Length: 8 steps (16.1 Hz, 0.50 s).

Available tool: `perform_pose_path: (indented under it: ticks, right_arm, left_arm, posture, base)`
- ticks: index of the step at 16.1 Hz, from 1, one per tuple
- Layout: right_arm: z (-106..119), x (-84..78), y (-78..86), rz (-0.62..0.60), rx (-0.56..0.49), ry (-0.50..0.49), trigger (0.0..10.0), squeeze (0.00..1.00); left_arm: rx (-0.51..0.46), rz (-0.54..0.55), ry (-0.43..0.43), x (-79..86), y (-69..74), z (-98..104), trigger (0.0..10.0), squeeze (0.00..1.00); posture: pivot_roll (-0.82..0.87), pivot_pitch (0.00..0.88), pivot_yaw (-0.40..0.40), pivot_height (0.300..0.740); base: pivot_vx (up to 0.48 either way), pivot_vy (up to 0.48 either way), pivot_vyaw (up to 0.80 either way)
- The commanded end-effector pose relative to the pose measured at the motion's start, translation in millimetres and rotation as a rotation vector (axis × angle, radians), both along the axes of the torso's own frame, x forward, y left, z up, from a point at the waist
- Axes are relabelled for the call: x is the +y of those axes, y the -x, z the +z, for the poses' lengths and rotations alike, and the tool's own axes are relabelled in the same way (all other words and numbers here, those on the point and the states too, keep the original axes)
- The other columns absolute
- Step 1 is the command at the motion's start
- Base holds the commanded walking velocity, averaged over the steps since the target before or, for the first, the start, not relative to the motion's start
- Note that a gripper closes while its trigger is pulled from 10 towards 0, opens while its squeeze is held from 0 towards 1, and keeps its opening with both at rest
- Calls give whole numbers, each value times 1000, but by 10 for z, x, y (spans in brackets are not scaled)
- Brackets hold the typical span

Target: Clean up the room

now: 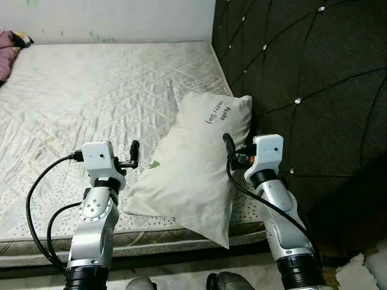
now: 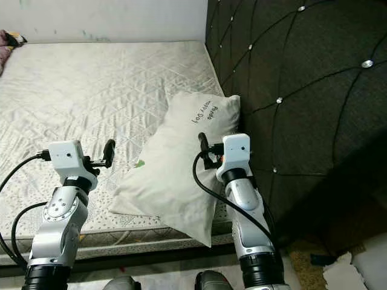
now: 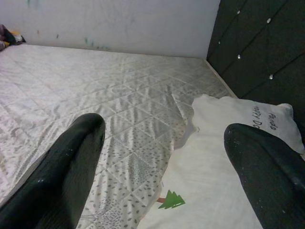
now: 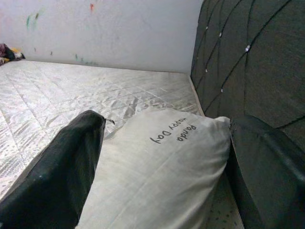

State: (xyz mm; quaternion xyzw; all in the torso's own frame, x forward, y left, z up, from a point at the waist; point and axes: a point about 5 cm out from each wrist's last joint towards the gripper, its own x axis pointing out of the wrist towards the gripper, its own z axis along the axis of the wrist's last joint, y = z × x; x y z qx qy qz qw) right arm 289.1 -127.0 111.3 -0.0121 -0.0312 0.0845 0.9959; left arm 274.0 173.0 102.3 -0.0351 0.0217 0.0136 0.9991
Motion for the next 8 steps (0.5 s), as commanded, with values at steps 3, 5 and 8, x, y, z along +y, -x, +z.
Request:
perform_pose_path:
  ticks: [3,5,8]
  right_arm:
    - [98,39,-19,26,-33,4,10000,0]
    - [100,41,-29,30,-32,3,10000,0]
    - [104,40,-38,33,-34,3,10000,0]
  left_arm:
    - [-6,9,6,10,-21,40,10000,0]
    - [-7,11,8,12,-30,42,10000,0]
    - [-8,13,9,12,-39,46,10000,0]
  posture:
    - [41,18,6,690]
    - [40,18,6,665]
    - [38,17,5,631]
  base:
    - [0,0,0]
    - [0,0,0]
    - [0,0,0]
